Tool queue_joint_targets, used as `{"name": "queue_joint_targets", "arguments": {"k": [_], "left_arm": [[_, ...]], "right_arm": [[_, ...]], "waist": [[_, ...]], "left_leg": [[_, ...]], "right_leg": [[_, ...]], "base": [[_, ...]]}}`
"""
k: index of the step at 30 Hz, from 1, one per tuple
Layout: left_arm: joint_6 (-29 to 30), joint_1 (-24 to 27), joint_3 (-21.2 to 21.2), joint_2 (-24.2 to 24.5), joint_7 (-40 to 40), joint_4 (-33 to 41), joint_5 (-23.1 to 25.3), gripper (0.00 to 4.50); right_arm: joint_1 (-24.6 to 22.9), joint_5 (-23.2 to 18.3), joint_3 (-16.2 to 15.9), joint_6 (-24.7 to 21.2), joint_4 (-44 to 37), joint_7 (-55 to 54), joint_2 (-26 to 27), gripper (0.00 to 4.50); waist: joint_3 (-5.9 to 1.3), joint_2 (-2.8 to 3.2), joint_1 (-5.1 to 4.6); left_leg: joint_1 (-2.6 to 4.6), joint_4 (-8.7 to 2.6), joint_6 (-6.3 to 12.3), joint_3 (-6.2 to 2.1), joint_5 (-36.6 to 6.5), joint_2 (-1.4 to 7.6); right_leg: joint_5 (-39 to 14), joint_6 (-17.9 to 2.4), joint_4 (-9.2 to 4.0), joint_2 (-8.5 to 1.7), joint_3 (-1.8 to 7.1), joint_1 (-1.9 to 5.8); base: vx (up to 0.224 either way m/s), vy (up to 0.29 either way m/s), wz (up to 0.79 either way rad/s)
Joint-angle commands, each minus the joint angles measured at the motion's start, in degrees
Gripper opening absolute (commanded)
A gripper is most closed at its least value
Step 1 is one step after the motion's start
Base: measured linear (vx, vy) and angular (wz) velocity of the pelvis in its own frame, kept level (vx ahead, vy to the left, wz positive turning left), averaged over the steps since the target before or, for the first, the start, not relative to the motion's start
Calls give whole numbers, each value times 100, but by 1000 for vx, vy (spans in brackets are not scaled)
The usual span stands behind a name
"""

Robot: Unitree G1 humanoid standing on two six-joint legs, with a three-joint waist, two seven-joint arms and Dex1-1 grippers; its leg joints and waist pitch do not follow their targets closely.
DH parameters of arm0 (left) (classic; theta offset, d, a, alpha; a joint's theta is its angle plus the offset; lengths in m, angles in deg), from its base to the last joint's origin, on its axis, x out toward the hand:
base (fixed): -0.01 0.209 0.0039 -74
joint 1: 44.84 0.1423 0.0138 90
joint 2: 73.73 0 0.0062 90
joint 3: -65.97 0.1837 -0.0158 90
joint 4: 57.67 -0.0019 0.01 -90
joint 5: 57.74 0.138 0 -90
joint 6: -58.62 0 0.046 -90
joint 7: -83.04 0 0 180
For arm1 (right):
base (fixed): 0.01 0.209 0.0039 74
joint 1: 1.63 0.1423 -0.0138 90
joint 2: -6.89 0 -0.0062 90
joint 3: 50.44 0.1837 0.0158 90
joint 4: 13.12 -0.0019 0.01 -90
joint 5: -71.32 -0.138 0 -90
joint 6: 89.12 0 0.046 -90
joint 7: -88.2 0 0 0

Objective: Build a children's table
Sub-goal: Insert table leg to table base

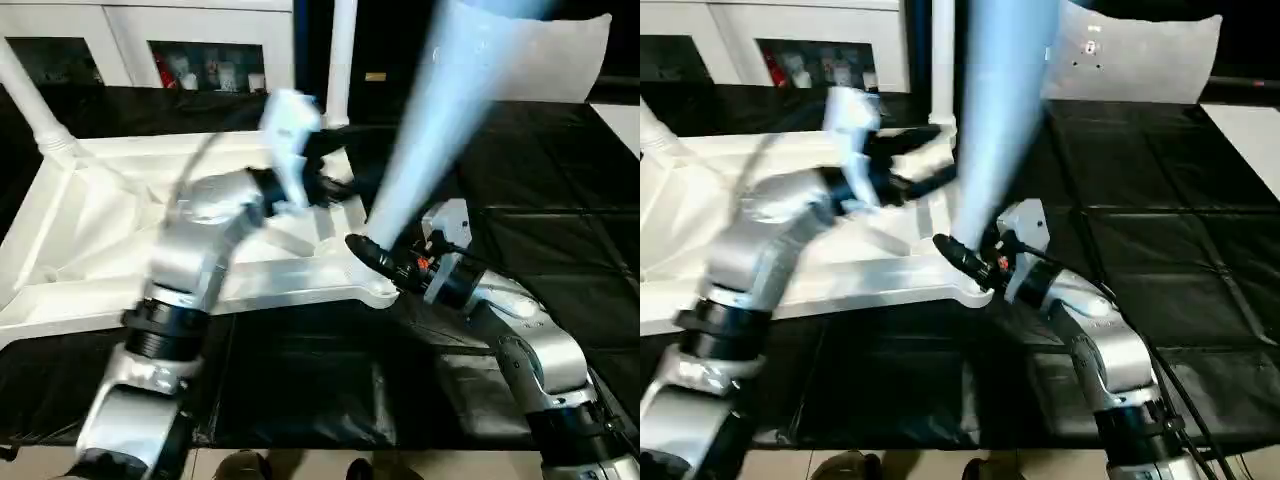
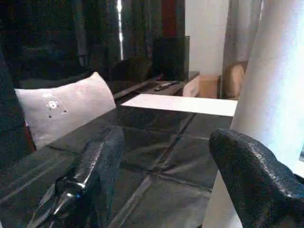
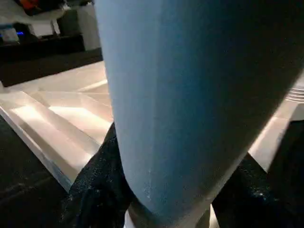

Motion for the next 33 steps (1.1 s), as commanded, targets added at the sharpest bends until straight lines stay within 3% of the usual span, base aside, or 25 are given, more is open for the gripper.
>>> {"name": "queue_joint_targets", "arguments": {"k": [1, 7, 11, 12, 16, 21, 23, 26, 28, 33], "left_arm": [[60, 5, 320, -105, 151, 323, -207, 341], [68, 7, 317, -92, 76, 327, -43, 341], [21, 52, 169, 220, 37, 142, 131, 358], [-46, 131, 181, 598, 285, -92, 283, 369], [-163, 343, 381, 1111, 668, -373, 558, 395], [-260, 543, 674, 1312, 945, -628, 709, 421], [-311, 669, 995, 1398, 1325, -797, 704, 421], [-298, 701, 1088, 1384, 1501, -923, 668, 421], [-189, 706, 1125, 1272, 1603, -1182, 629, 392], [-495, 629, 1313, 1205, 1556, -1819, 977, 357]], "right_arm": [[55, 90, -79, -70, 115, -50, 17, 188], [133, 132, -75, -26, 207, -39, 42, 188], [126, 71, 78, -35, 266, -50, 37, 188], [124, 24, 221, -100, 331, -111, -6, 188], [122, 0, 361, -157, 425, -125, -130, 188], [134, -6, 450, -177, 444, -147, -165, 188], [132, -16, 460, -254, 378, -179, -170, 188], [130, -18, 465, -298, 340, -191, -171, 188], [88, -45, 472, -405, 218, -196, -191, 188], [-8, -71, 487, -528, 30, -180, -224, 188]], "waist": [[-443, -23, 16], [-438, -26, 16], [-424, -15, 15], [-417, -17, 15], [-421, 12, -5], [-441, 39, 18], [-431, 31, 16], [-423, 32, 4], [-412, 24, -7], [-392, 33, -13]], "left_leg": [[46, -302, 598, -112, -22, 316], [64, -318, 496, -110, -201, 323], [67, -328, 431, -110, -341, 311], [70, -330, 415, -106, -357, 309], [81, -345, 345, -114, -352, 295], [100, -347, 342, -110, -331, 323], [84, -354, 359, -112, -306, 321], [84, -359, 349, -107, -359, 315], [82, -361, 341, -103, -395, 313], [80, -367, 329, -110, -498, 298]], "right_leg": [[118, -1129, -339, -662, 363, 467], [-313, -1005, -390, -646, 356, 436], [-630, -925, -431, -650, 355, 420], [-688, -898, -438, -646, 357, 413], [-795, -740, -440, -627, 361, 392], [-525, -884, -411, -645, 362, 379], [-414, -960, -396, -654, 363, 389], [-507, -963, -412, -658, 362, 393], [-565, -957, -421, -659, 363, 391], [-842, -805, -474, -650, 361, 389]], "base": [[0, 0, 0], [0, 0, 0], [0, 0, 0], [0, 0, 0], [0, 0, 0], [0, 0, 0], [0, 0, 0], [0, 0, 0], [0, 0, 0], [0, 0, 0]]}}
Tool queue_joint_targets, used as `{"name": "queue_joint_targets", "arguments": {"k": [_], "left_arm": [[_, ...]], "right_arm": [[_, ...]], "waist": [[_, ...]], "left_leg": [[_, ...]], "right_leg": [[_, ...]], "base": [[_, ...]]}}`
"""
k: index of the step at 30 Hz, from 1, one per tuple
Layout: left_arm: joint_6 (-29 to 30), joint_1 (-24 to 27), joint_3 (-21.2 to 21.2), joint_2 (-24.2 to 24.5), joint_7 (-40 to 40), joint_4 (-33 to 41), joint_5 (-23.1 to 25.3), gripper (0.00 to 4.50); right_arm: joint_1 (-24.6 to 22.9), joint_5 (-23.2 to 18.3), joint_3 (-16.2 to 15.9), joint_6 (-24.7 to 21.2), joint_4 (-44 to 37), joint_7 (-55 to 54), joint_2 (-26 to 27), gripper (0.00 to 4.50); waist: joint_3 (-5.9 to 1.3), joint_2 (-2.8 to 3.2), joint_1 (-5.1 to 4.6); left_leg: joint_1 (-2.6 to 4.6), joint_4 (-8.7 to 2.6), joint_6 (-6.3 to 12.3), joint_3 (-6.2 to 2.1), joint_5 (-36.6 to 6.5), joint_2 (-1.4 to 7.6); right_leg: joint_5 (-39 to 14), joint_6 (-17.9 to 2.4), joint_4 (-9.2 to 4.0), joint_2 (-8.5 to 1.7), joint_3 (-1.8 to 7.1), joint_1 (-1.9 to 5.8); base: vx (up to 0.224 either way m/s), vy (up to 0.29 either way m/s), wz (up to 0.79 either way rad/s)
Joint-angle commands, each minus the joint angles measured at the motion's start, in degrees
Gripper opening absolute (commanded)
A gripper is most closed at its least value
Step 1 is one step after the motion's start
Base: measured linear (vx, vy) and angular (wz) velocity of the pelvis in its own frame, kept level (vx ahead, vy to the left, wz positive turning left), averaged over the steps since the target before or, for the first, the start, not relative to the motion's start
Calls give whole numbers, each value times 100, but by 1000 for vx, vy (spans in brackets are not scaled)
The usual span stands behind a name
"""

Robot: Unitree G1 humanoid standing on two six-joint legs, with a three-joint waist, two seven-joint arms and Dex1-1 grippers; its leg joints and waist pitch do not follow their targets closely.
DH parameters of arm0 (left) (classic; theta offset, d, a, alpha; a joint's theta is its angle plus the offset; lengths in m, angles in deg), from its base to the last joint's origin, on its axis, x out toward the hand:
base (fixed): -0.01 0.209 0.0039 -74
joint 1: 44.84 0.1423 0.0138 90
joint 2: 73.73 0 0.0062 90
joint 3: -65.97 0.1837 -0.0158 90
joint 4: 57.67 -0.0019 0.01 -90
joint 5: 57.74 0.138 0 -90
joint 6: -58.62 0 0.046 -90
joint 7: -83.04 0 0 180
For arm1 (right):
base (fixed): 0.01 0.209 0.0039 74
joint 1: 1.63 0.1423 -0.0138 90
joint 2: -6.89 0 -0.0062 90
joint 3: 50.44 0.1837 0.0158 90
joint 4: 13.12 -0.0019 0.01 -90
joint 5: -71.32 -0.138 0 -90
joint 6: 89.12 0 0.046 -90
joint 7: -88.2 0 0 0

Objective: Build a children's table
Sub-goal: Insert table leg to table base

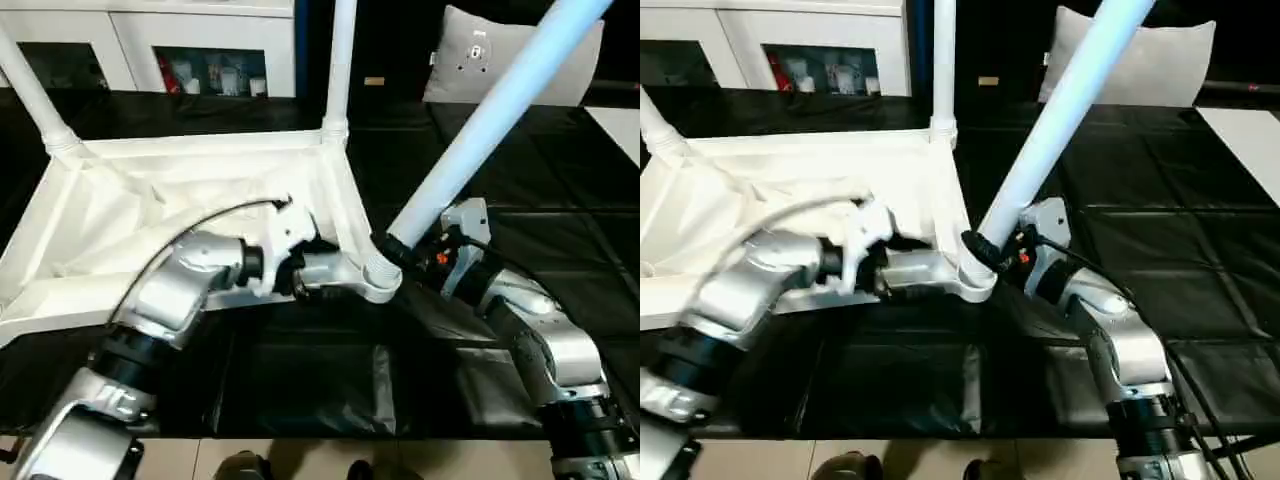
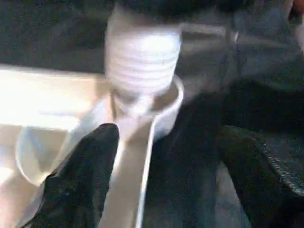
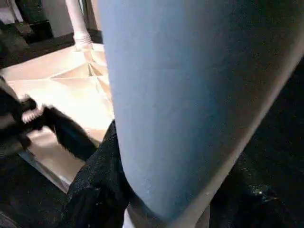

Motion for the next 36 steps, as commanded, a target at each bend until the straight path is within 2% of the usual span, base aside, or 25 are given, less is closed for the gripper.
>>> {"name": "queue_joint_targets", "arguments": {"k": [1, 3, 4, 9, 11, 14, 16, 20, 22, 25, 28, 31, 33, 36], "left_arm": [[-168, -78, 120, -3, -80, -300, 231, 347], [-346, -137, 197, 9, -200, -567, 392, 342], [-494, -164, 233, 17, -255, -711, 496, 331], [-803, -251, 167, -39, -242, -1029, 560, 296], [-901, -291, 162, -47, -211, -1143, 596, 261], [-906, -294, 149, -52, -46, -1187, 537, 255], [-916, -307, 168, -46, 75, -1233, 533, 219], [-884, -303, 208, -31, 286, -1258, 487, 208], [-851, -294, 237, -17, 369, -1254, 479, 176], [-845, -299, 267, -5, 411, -1308, 522, 162], [-852, -314, 273, -3, 421, -1393, 592, 124], [-871, -324, 288, 9, 412, -1475, 674, 114], [-871, -328, 301, 20, 420, -1500, 720, 86], [-955, -337, 320, 34, 438, -1539, 770, 73]], "right_arm": [[-37, -59, 83, -101, -187, 8, -62, 188], [-70, -61, 84, -123, -240, 2, -66, 188], [-90, -61, 83, -125, -270, -1, -67, 188], [-160, -77, 41, -209, -369, -16, -31, 188], [-186, -74, 22, -229, -391, -14, -19, 188], [-206, -75, 10, -243, -397, -6, -14, 188], [-224, -72, 0, -253, -407, -2, -12, 188], [-250, -70, -2, -281, -438, -1, -11, 188], [-258, -65, -2, -293, -448, -2, -11, 188], [-269, -54, -7, -305, -457, 3, -11, 188], [-267, -45, -18, -312, -457, 18, -17, 188], [-263, -35, -40, -315, -452, 40, -23, 188], [-262, -29, -50, -316, -450, 48, -23, 188], [-254, -10, -80, -314, -439, 60, -21, 188]], "waist": [[-390, 18, -6], [-399, 25, 4], [-394, 16, 3], [-388, 10, 11], [-379, 6, 12], [-362, 9, 17], [-364, 16, 16], [-378, 19, 16], [-380, 14, 19], [-397, 20, 17], [-401, 12, 14], [-405, 2, 19], [-391, -2, 14], [-381, -4, 18]], "left_leg": [[88, -372, 327, -113, -565, 304], [87, -364, 335, -115, -546, 299], [87, -375, 330, -121, -556, 310], [88, -378, 324, -121, -575, 319], [94, -379, 329, -115, -635, 312], [105, -397, 271, -122, -760, 327], [109, -402, 258, -125, -789, 330], [105, -399, 252, -125, -743, 334], [104, -397, 268, -122, -683, 335], [98, -391, 283, -124, -630, 335], [104, -392, 282, -123, -661, 338], [104, -387, 278, -116, -682, 329], [115, -402, 248, -122, -762, 337], [126, -408, 201, -121, -889, 327]], "right_leg": [[-927, -808, -450, -644, 361, 382], [-917, -768, -462, -645, 362, 381], [-873, -812, -458, -649, 358, 380], [-878, -862, -448, -668, 361, 383], [-997, -847, -471, -668, 361, 374], [-1353, -796, -504, -686, 360, 362], [-1419, -780, -513, -690, 361, 360], [-1252, -840, -492, -704, 367, 368], [-1154, -860, -484, -703, 371, 369], [-983, -918, -460, -693, 364, 378], [-1006, -940, -463, -702, 364, 383], [-1123, -911, -480, -708, 366, 388], [-1353, -850, -502, -706, 362, 381], [-1729, -758, -545, -722, 366, 384]], "base": [[0, 0, 0], [0, 0, 0], [0, 0, 0], [0, 0, 0], [0, 0, 0], [0, 0, 0], [0, 0, 0], [0, 0, 0], [0, 0, 0], [0, 0, 0], [0, 0, 0], [0, 0, 0], [0, 0, 0], [0, 0, 0]]}}
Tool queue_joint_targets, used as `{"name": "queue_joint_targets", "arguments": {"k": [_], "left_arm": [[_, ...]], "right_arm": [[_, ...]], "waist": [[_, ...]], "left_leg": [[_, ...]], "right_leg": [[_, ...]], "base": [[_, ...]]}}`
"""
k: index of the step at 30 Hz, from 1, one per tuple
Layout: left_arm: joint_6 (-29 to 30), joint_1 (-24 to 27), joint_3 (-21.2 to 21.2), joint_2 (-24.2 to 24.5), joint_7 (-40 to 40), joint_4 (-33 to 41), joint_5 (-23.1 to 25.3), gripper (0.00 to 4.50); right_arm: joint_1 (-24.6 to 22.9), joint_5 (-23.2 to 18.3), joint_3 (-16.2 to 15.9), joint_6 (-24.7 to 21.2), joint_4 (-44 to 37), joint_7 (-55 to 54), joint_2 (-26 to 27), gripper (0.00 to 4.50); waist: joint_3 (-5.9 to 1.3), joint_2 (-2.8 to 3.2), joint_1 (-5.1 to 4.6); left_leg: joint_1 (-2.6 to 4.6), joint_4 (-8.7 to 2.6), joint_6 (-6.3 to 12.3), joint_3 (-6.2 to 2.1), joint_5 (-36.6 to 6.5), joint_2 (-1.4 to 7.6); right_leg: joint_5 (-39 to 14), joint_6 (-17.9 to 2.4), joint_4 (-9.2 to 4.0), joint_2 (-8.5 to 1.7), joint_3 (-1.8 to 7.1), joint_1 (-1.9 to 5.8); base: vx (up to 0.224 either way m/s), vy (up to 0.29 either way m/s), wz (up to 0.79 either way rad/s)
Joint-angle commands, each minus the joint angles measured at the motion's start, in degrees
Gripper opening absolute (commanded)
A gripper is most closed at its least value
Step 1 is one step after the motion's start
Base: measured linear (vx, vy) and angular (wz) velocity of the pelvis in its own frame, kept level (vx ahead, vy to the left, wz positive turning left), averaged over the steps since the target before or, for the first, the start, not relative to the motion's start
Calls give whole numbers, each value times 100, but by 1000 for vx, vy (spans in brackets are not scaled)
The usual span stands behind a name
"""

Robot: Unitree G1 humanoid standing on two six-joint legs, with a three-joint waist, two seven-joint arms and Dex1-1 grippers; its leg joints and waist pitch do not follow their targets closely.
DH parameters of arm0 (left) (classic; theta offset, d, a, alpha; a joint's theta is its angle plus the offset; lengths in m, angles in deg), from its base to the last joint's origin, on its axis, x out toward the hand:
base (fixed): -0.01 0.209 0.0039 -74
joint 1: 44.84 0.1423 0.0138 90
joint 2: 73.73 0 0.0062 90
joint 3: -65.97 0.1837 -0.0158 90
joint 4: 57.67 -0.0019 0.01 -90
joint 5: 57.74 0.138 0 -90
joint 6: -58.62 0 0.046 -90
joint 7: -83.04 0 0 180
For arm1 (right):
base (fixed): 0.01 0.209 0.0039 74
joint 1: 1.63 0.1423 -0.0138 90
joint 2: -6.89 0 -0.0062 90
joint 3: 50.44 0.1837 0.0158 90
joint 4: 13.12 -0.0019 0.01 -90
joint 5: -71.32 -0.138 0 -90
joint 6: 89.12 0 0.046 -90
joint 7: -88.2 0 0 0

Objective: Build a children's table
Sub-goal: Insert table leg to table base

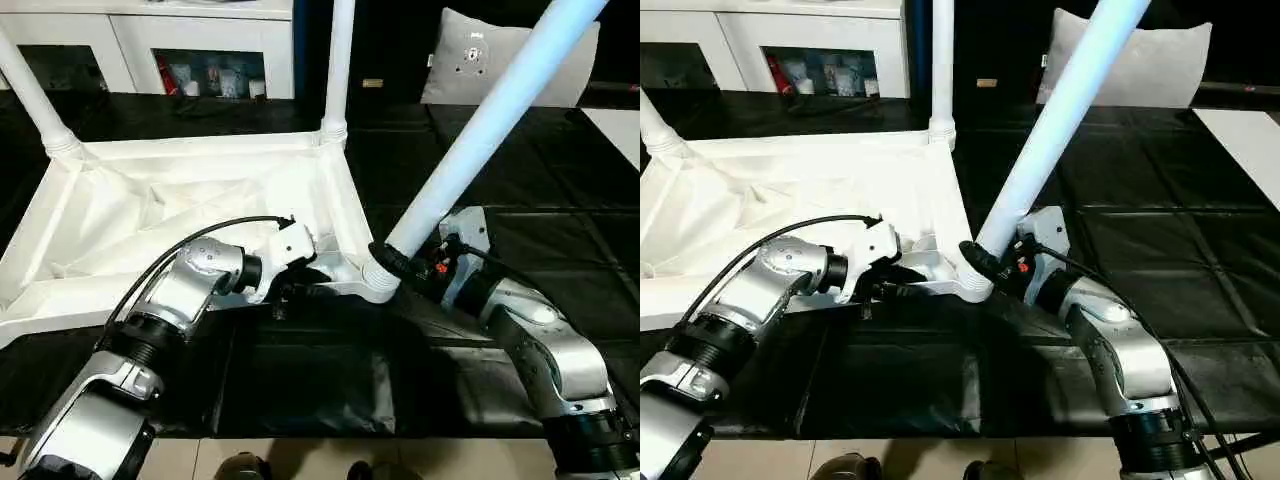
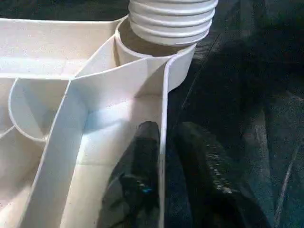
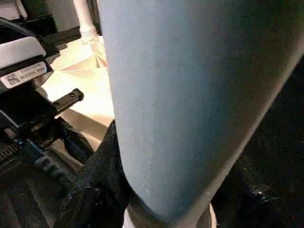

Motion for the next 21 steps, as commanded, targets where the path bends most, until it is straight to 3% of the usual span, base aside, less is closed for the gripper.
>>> {"name": "queue_joint_targets", "arguments": {"k": [1, 8, 11, 12, 14, 15, 21], "left_arm": [[25, 79, 168, 62, 56, -201, 178, 62], [-278, 62, 258, 86, 227, -258, 286, 1], [-529, 119, 330, 169, 407, -86, 327, 0], [-584, 143, 362, 218, 480, 12, 344, 0], [-729, 181, 419, 294, 628, 130, 364, 0], [-767, 200, 449, 338, 680, 199, 379, 0], [-863, 204, 390, 374, 622, 261, 446, 0]], "right_arm": [[-4, -1, -41, -18, -179, 12, -23, 188], [158, 89, -197, -124, -87, 117, -65, 188], [314, 189, -371, -328, 18, 245, -179, 188], [385, 262, -456, -404, 92, 294, -237, 188], [436, 273, -481, -470, 161, 307, -252, 188], [462, 278, -513, -509, 201, 345, -275, 188], [471, 352, -828, -781, 210, 715, -561, 188]], "waist": [[-381, -2, 17], [-414, 3, 19], [-423, -5, 15], [-418, 1, 24], [-427, 1, 38], [-427, -28, 30], [-392, -23, 33]], "left_leg": [[73, -400, 198, -128, -903, 332], [66, -398, 218, -131, -722, 333], [49, -398, 231, -139, -640, 333], [76, -387, 245, -120, -633, 341], [69, -385, 240, -120, -603, 344], [68, -393, 249, -122, -598, 348], [89, -405, 212, -118, -763, 348]], "right_leg": [[-1777, -768, -539, -714, 371, 322], [-1311, -866, -480, -705, 374, 345], [-1174, -892, -454, -706, 372, 372], [-1121, -897, -463, -704, 384, 337], [-1039, -942, -436, -714, 384, 348], [-1026, -949, -435, -715, 382, 356], [-1363, -876, -472, -706, 376, 341]], "base": [[0, 0, 0], [0, 0, 0], [0, 0, 0], [0, 0, 0], [0, 0, 0], [0, 0, 0], [0, 0, 0]]}}
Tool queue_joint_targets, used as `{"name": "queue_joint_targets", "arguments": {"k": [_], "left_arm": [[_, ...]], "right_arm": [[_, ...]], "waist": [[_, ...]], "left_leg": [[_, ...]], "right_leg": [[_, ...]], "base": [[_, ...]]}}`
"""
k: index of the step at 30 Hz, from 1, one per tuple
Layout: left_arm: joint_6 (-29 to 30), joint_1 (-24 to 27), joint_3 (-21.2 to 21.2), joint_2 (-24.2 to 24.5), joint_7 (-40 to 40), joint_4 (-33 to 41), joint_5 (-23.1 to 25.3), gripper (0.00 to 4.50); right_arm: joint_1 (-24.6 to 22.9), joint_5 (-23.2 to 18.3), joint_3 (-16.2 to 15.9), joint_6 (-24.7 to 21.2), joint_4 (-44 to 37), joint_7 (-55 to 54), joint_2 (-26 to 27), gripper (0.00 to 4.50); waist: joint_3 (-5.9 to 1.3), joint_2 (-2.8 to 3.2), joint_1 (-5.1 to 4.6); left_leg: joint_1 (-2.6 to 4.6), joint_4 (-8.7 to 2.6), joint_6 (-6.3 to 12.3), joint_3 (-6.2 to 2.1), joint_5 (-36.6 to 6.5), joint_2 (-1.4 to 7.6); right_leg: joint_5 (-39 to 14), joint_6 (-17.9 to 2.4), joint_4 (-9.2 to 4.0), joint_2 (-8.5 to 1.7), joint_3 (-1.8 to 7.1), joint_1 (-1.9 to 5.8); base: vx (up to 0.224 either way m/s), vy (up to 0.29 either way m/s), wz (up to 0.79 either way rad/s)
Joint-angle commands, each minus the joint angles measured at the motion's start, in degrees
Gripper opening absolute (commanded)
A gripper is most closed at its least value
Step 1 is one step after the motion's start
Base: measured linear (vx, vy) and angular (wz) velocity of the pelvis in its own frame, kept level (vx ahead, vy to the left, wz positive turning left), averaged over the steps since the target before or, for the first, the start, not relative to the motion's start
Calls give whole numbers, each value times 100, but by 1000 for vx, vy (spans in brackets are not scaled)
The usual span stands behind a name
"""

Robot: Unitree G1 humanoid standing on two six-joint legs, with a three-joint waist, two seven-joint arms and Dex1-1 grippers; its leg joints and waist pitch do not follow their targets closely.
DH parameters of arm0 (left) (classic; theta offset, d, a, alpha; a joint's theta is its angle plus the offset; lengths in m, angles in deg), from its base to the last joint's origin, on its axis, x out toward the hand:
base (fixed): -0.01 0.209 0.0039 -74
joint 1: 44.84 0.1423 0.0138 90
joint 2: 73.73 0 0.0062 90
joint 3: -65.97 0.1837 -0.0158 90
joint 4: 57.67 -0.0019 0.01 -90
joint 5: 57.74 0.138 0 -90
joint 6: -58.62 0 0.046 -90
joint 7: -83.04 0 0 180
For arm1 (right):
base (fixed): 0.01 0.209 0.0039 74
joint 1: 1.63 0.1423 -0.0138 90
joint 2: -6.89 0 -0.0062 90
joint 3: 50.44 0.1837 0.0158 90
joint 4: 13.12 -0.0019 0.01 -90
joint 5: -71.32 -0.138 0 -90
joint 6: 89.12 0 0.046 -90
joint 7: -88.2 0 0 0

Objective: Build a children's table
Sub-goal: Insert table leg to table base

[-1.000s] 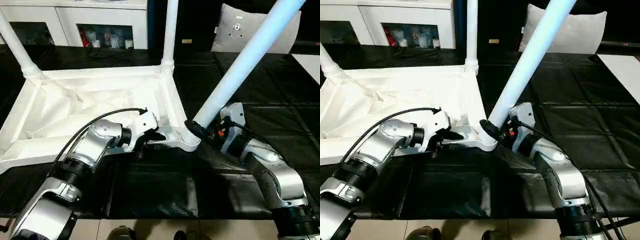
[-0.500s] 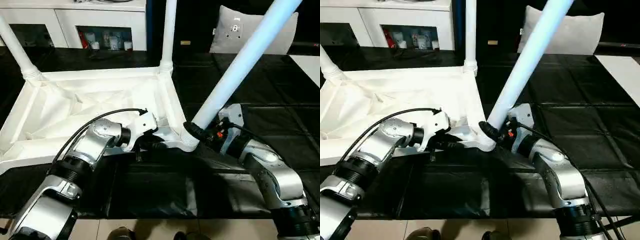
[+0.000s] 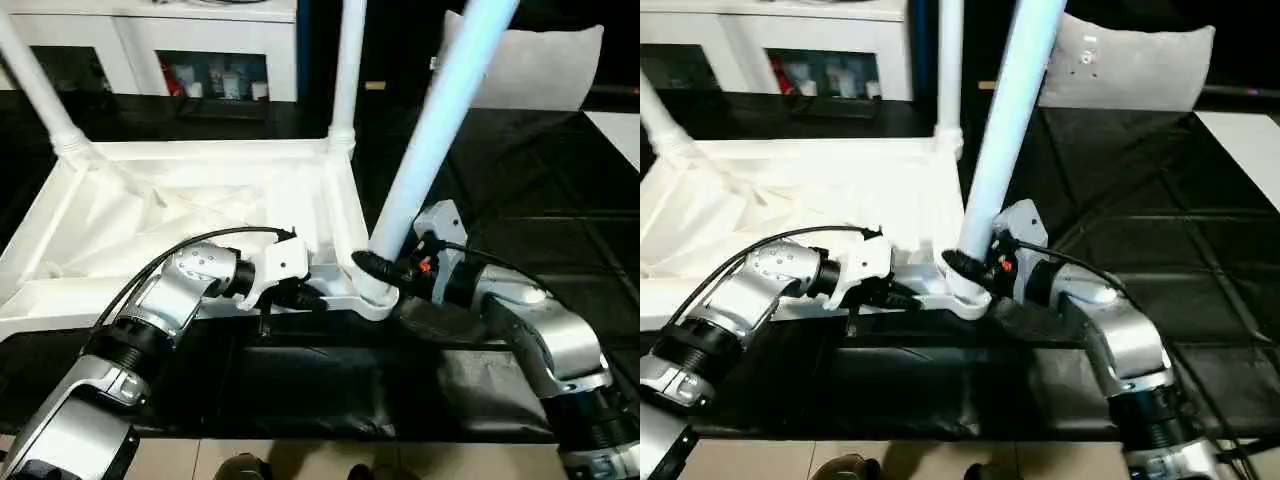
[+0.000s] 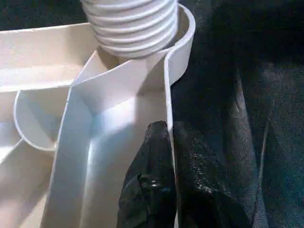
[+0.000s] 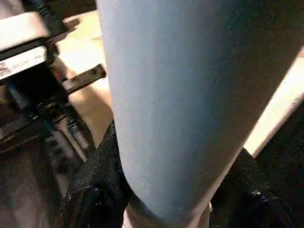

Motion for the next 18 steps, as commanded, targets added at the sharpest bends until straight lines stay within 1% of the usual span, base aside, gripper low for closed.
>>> {"name": "queue_joint_targets", "arguments": {"k": [1, 2, 4, 5, 6, 7, 10, 12, 13, 14, 16, 18], "left_arm": [[-118, 53, 173, 61, 117, 31, 225, 0], [-144, 34, 183, 75, 79, -3, 271, 0], [-195, -11, 196, 101, -55, -110, 368, 0], [-214, -15, 194, 106, -81, -126, 379, 0], [-214, -23, 185, 103, -124, -149, 391, 0], [-211, -28, 175, 99, -152, -162, 401, 0], [-199, -28, 168, 93, -84, -142, 381, 0], [-184, -11, 149, 72, 12, -91, 337, 0], [-169, -4, 141, 61, 40, -68, 315, 0], [-168, -1, 137, 54, 52, -58, 302, 0], [-187, -5, 142, 54, 51, -71, 293, 0], [-191, -10, 151, 58, 58, -80, 294, 0]], "right_arm": [[-88, 122, -199, -281, 139, 134, -118, 188], [-90, 127, -215, -305, 139, 168, -149, 188], [-85, 118, -194, -362, 128, 220, -192, 188], [-82, 99, -184, -397, 116, 235, -205, 188], [-81, 78, -169, -427, 91, 250, -224, 188], [-79, 59, -165, -443, 76, 261, -243, 188], [-72, 42, -172, -482, 74, 313, -296, 188], [-59, 69, -177, -465, 132, 322, -285, 188], [-51, 91, -187, -455, 175, 314, -271, 188], [-44, 114, -195, -454, 210, 307, -257, 188], [-17, 166, -229, -428, 304, 283, -217, 188], [4, 179, -237, -416, 357, 267, -194, 188]], "waist": [[-375, -12, 10], [-378, -14, 15], [-374, -10, 12], [-376, -16, 14], [-374, -5, 18], [-370, -8, 14], [-360, -10, 20], [-367, -15, 19], [-373, -15, 21], [-382, -16, 19], [-390, -9, 14], [-390, -12, 12]], "left_leg": [[60, -382, 205, -122, -783, 347], [70, -383, 193, -126, -817, 347], [74, -386, 183, -129, -850, 342], [74, -386, 175, -130, -861, 343], [82, -386, 162, -131, -895, 344], [85, -390, 155, -131, -918, 346], [97, -391, 130, -132, -1036, 340], [85, -393, 132, -138, -992, 341], [91, -392, 135, -137, -976, 343], [82, -390, 141, -141, -912, 344], [86, -388, 147, -139, -858, 352], [77, -383, 159, -132, -852, 343]], "right_leg": [[-1424, -832, -476, -705, 377, 325], [-1565, -779, -494, -715, 382, 319], [-1629, -750, -502, -702, 380, 312], [-1649, -748, -504, -708, 381, 317], [-1704, -753, -509, -706, 381, 308], [-1744, -752, -515, -706, 378, 305], [-2060, -686, -560, -722, 380, 303], [-2045, -665, -550, -719, 380, 309], [-2010, -671, -548, -716, 379, 306], [-1859, -706, -525, -710, 377, 312], [-1548, -821, -489, -697, 375, 304], [-1475, -866, -486, -704, 376, 314]], "base": [[0, 0, 0], [0, 0, 0], [0, 0, 0], [0, 0, 0], [0, 0, 0], [0, 0, 0], [0, 0, 0], [0, 0, 0], [0, 0, 0], [0, 0, 0], [0, 0, 0], [0, 0, 0]]}}
